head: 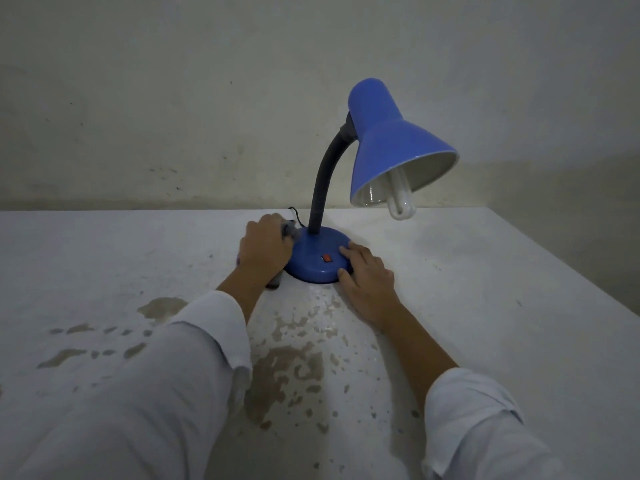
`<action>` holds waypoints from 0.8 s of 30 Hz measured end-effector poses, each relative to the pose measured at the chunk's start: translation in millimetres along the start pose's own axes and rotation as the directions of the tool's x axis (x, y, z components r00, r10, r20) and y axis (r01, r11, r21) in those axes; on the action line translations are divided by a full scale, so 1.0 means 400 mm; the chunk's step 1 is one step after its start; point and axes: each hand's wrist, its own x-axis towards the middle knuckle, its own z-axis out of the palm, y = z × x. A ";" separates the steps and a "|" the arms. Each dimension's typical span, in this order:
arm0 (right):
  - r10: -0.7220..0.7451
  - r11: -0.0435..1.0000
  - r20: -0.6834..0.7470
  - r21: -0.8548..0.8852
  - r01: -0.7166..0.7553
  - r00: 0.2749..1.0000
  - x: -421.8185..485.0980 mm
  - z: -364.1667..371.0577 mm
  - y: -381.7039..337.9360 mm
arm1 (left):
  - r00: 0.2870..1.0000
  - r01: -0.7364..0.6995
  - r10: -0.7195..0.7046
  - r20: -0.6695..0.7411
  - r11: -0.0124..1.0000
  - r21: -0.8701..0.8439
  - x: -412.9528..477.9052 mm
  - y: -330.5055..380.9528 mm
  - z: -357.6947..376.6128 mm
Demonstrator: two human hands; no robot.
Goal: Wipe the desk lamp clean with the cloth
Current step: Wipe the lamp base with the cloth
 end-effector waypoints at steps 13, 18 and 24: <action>-0.006 1.000 -0.004 0.008 0.006 1.000 0.012 0.010 0.013 | 0.990 0.009 0.022 0.138 0.975 -0.223 0.053 0.018 0.024; -0.015 1.000 0.009 0.006 0.015 1.000 0.015 0.008 0.016 | 0.993 -0.041 0.062 0.097 0.978 -0.204 0.023 -0.020 0.026; -0.003 1.000 0.012 0.012 0.003 1.000 0.009 0.002 0.007 | 0.940 -0.333 0.340 0.013 0.925 -0.183 -0.072 -0.009 -0.012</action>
